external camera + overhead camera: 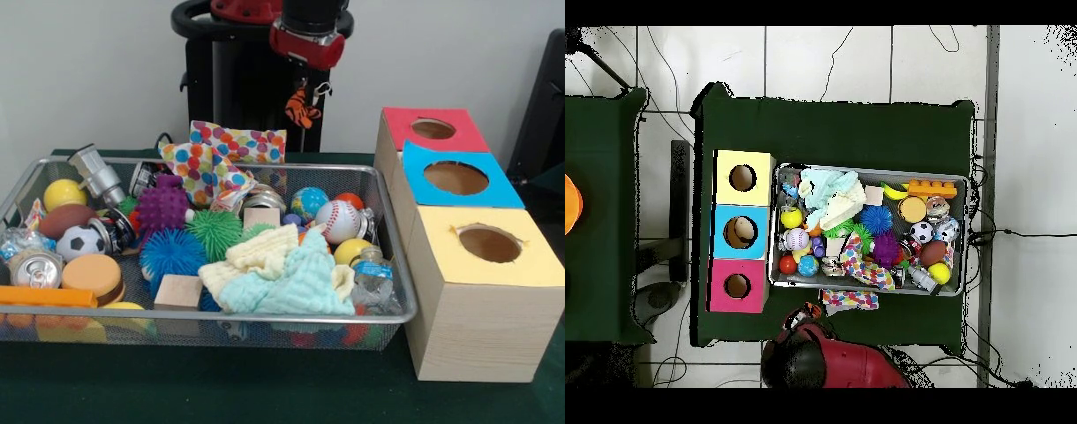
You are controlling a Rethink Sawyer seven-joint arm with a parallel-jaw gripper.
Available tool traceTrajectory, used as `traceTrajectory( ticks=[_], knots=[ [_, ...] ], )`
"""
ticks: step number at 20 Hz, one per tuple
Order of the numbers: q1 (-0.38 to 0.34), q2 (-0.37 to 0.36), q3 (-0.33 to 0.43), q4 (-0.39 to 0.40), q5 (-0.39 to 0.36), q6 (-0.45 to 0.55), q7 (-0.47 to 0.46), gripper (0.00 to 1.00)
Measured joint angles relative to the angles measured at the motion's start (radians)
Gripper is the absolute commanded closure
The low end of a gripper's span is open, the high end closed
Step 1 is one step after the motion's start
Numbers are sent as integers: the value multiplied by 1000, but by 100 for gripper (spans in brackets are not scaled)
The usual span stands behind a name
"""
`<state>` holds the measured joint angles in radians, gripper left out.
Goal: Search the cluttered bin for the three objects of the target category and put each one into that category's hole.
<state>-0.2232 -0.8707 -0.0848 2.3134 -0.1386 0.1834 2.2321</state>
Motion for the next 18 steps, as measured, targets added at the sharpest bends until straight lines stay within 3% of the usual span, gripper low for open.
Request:
traceTrajectory(
  ticks=[3,5,8,14,18],
  knots=[
    [7,-7,-1,4,-90,-56,0,100],
    [19,-20,-2,15,-222,-166,0,100],
    [26,-33,-3,20,-298,-237,0,100],
    [20,-81,7,27,-337,-252,0,100],
    [-14,-179,58,58,-321,-192,0,100]
  ],
)
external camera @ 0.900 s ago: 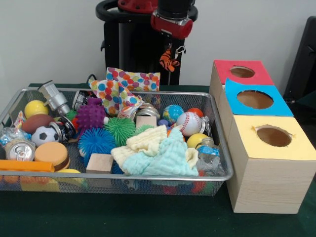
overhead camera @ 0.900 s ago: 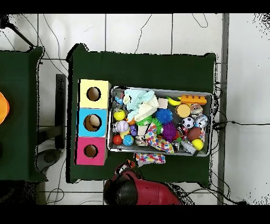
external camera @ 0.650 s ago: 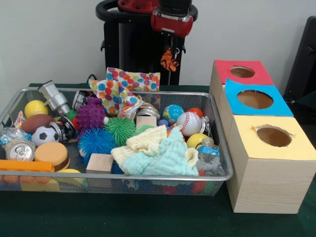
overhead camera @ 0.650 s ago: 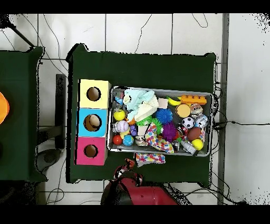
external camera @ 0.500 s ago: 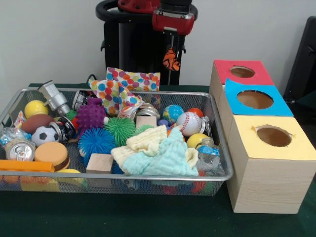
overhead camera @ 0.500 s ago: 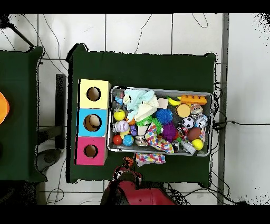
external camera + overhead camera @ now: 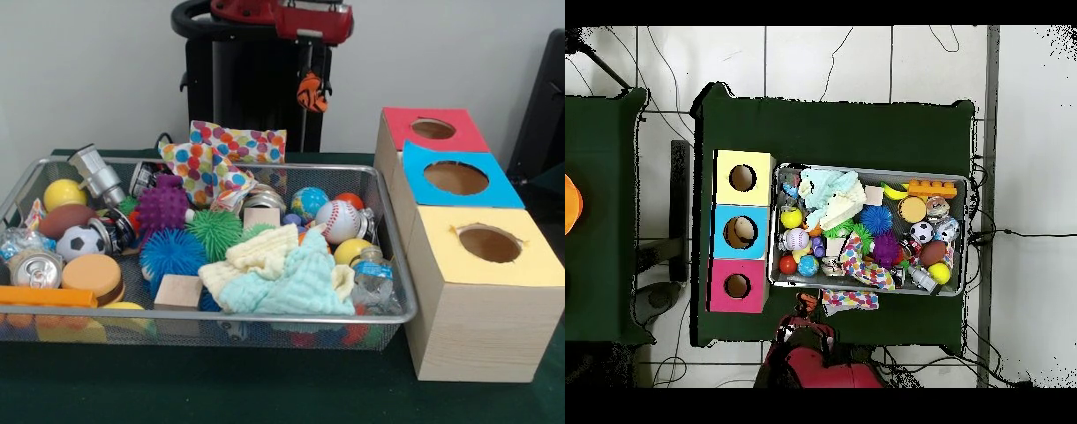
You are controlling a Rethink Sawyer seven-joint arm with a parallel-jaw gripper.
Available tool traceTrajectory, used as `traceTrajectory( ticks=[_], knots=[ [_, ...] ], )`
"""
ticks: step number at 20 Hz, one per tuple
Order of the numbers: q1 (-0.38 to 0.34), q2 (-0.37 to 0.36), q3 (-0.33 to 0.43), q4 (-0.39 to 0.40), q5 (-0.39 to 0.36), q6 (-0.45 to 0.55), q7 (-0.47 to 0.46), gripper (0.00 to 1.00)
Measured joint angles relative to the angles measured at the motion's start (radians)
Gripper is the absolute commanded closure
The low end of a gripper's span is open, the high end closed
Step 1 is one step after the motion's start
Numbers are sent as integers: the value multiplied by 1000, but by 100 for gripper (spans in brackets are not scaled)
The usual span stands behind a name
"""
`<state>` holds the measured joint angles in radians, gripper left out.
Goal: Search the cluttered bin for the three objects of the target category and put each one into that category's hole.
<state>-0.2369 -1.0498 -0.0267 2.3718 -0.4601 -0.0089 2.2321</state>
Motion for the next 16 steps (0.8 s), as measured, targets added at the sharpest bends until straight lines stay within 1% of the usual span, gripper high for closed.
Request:
traceTrajectory(
  ticks=[3,4,7,9,11,15,16],
  knots=[
    [-21,-89,48,27,45,80,0,100],
    [-21,-134,67,35,73,128,0,100],
    [5,-217,88,40,130,231,0,100],
    [17,-233,90,40,139,254,0,100],
    [60,-274,91,38,156,312,0,100],
    [120,-305,91,33,159,359,0,100],
    [147,-306,91,27,159,364,0,100]
  ],
)
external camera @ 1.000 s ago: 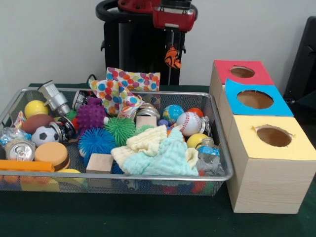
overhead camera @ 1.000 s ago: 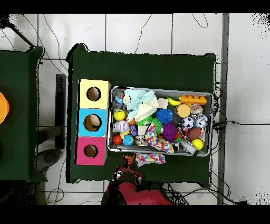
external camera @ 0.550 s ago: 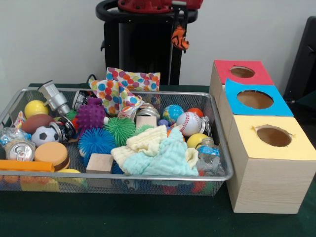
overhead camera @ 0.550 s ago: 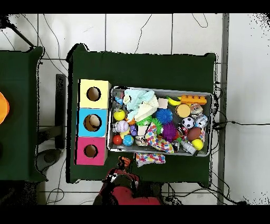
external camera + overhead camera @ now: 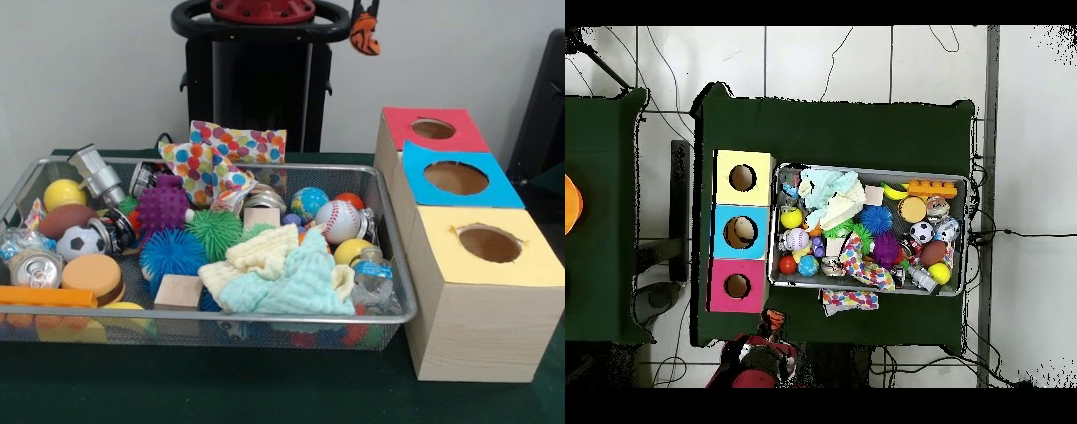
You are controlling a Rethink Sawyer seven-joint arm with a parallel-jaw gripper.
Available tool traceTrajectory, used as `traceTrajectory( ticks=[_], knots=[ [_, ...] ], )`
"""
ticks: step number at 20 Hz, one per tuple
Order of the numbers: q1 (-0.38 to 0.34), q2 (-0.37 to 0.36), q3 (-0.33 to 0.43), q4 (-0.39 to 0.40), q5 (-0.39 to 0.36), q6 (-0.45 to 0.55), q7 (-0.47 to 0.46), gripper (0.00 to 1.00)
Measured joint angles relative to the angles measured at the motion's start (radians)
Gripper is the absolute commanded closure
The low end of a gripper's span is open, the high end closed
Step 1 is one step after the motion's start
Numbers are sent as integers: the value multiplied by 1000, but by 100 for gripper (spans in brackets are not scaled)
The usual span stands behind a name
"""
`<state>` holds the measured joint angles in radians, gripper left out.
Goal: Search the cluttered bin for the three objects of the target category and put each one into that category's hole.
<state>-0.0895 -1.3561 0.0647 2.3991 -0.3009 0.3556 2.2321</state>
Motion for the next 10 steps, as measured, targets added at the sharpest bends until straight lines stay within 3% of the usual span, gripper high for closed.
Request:
traceTrajectory(
  ticks=[10],
  knots=[
    [128,71,-15,-52,0,0,0,100]
  ],
)
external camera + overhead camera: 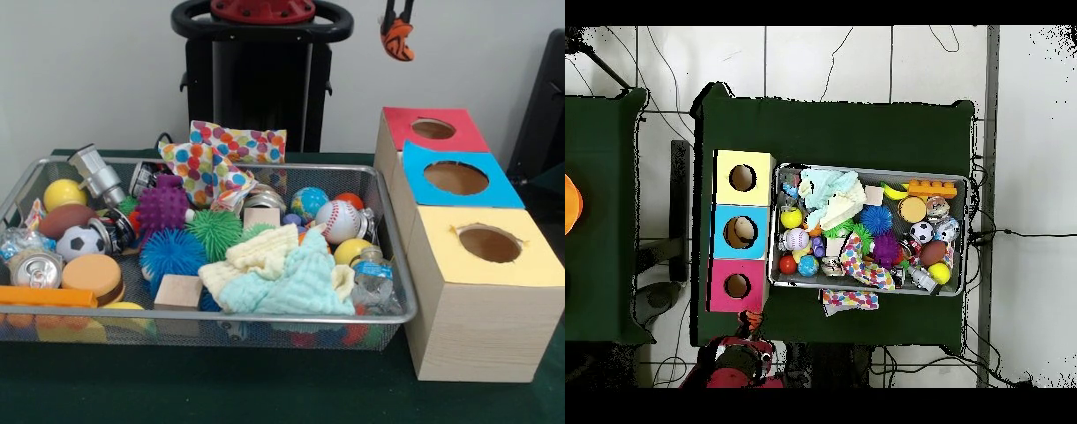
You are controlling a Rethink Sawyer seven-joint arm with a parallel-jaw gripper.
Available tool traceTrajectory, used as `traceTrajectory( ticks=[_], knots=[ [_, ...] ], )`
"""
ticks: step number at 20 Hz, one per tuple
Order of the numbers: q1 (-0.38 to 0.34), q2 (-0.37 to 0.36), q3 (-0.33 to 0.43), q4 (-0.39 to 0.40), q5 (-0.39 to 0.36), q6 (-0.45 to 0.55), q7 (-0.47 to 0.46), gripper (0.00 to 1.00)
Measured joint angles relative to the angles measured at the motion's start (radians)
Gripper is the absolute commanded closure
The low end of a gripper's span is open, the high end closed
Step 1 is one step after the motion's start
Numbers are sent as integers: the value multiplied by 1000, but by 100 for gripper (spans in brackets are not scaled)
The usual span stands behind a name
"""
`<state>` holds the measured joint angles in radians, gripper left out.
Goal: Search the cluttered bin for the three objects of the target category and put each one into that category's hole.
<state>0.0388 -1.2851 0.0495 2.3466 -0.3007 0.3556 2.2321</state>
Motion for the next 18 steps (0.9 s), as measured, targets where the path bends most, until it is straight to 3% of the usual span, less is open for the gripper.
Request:
traceTrajectory(
  ticks=[18],
  knots=[
    [131,149,-84,-108,0,0,0,100]
  ],
)
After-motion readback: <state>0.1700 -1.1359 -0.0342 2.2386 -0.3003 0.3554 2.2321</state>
